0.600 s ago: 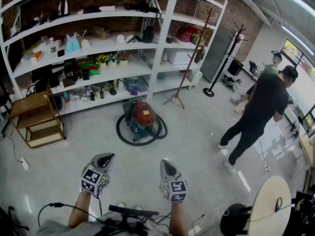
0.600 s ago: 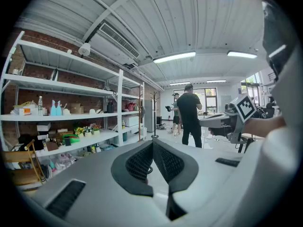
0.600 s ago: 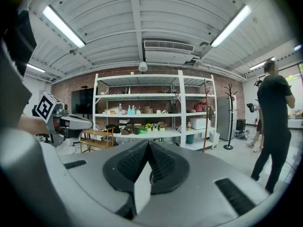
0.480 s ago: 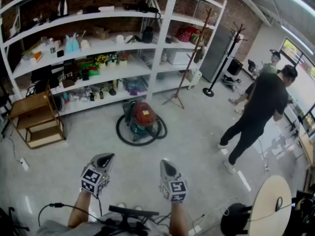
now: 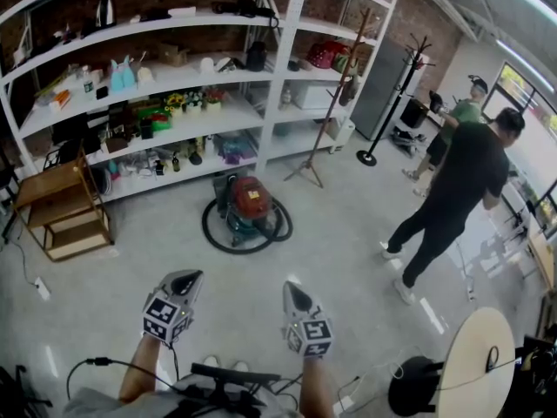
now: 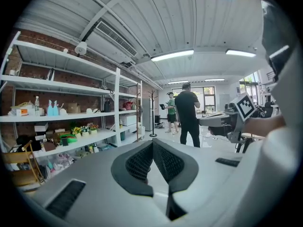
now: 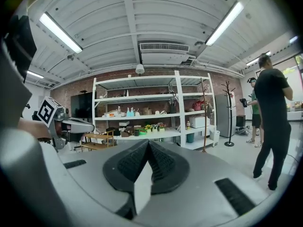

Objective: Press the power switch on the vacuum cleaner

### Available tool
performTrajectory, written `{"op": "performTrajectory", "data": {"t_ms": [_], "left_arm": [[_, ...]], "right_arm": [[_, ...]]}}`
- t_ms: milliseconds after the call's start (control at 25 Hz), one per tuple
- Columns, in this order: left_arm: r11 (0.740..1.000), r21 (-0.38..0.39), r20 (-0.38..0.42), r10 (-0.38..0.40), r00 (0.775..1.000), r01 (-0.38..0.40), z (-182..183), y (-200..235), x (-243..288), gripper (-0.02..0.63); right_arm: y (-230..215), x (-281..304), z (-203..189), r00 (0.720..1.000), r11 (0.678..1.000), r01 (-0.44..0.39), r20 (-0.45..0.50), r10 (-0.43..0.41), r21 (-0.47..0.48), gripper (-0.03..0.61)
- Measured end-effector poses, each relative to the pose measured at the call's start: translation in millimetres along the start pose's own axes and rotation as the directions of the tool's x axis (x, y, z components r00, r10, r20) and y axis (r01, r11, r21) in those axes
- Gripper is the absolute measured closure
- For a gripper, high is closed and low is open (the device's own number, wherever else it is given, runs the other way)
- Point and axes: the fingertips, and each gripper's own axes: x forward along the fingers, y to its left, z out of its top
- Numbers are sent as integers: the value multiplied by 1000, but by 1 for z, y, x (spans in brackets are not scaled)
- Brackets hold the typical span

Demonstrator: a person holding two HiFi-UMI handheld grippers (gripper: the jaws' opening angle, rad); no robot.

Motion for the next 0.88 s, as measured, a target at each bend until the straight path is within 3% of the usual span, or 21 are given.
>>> {"op": "performTrajectory", "data": {"t_ms": [880], "left_arm": [[999, -4, 2, 46, 999, -46, -7, -46, 31, 621]], "right_arm": [[-41, -17, -24, 996, 997, -78, -31, 78, 10, 566]]}}
